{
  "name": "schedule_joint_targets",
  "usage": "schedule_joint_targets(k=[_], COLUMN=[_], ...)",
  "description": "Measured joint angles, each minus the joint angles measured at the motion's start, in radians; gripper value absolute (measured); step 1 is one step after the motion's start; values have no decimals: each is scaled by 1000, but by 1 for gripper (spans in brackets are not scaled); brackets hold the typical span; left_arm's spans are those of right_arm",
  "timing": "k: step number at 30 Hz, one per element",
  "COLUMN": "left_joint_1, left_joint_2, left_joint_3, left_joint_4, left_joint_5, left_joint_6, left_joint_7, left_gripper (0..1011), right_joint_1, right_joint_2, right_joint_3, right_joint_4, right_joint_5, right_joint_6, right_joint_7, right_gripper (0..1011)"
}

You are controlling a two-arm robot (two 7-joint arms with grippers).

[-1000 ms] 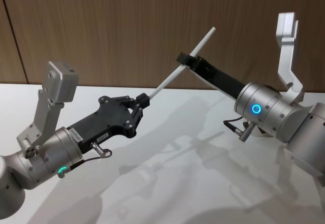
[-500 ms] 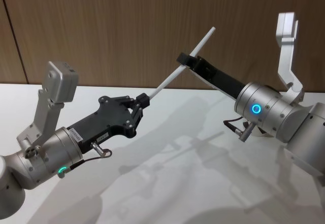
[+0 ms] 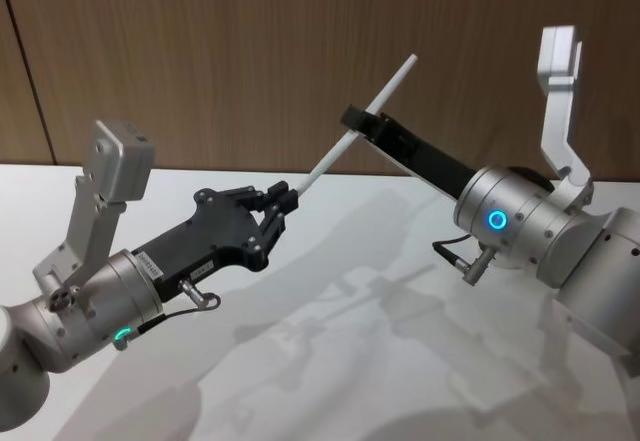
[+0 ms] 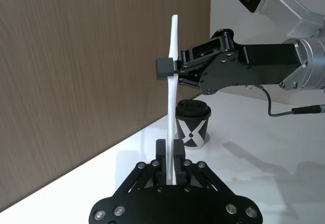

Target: Pick up the straw with one hand, pass it to the other hand, and insert it into the cup.

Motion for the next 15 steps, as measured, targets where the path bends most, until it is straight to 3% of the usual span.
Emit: schedule_joint_targets(k=[15], left_joint_1=[0], left_joint_2=[0], left_joint_3=[0], left_joint_4=[0], left_joint_5=[0], left_joint_6=[0], left_joint_7=[0], left_gripper=[503], right_joint_1=[-21], right_joint_2=[4], right_joint_3=[-24], right_joint_4=[-33], right_joint_5=[-25], right_joint_6=[-49], right_joint_7=[-1], right_gripper=[2])
